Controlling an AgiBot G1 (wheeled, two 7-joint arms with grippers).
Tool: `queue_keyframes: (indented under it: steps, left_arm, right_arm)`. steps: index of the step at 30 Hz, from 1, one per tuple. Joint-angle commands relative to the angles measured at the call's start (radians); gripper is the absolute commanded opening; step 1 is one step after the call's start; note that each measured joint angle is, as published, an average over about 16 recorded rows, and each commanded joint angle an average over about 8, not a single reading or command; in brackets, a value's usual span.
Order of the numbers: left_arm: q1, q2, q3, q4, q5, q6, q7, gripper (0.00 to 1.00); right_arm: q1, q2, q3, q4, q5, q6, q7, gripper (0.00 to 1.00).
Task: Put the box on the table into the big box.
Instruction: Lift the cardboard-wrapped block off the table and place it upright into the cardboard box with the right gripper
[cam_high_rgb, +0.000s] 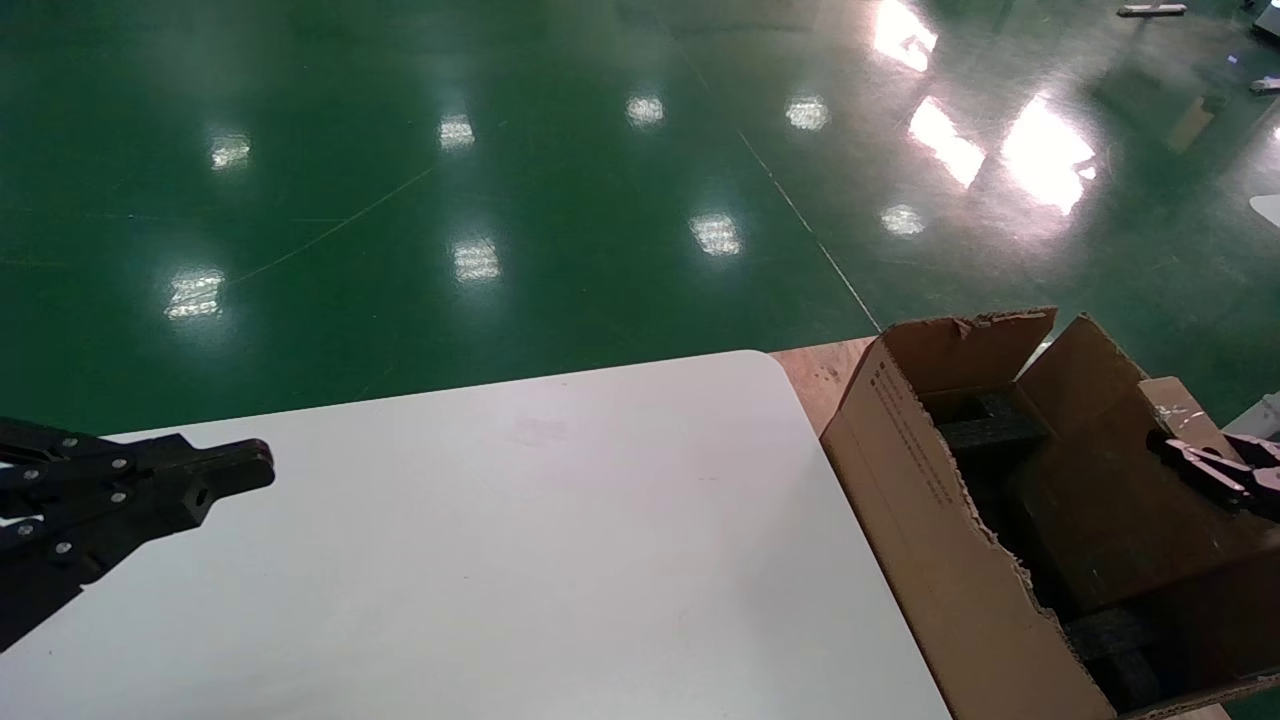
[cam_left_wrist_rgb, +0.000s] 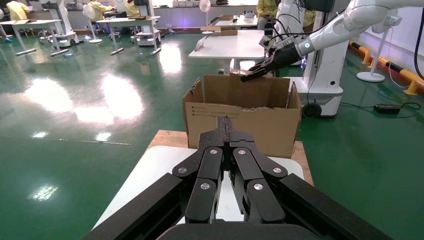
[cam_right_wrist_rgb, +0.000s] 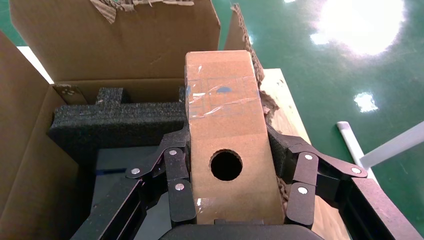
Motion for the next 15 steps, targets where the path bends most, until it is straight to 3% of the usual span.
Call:
queue_keyframes:
  steps: [1,15]
  left_arm:
    - [0.000,0.000,0.000,0.000,0.000,0.000,0.000,0.00]
    - [0.000,0.000,0.000,0.000,0.000,0.000,0.000,0.00]
  right_arm:
    - [-0.011,0.001,0.006,0.007,0.002,0.005,0.003,0.00]
    - [-0.075,-0.003,0.035,0.059,0.003,0.036,0.026,0.00]
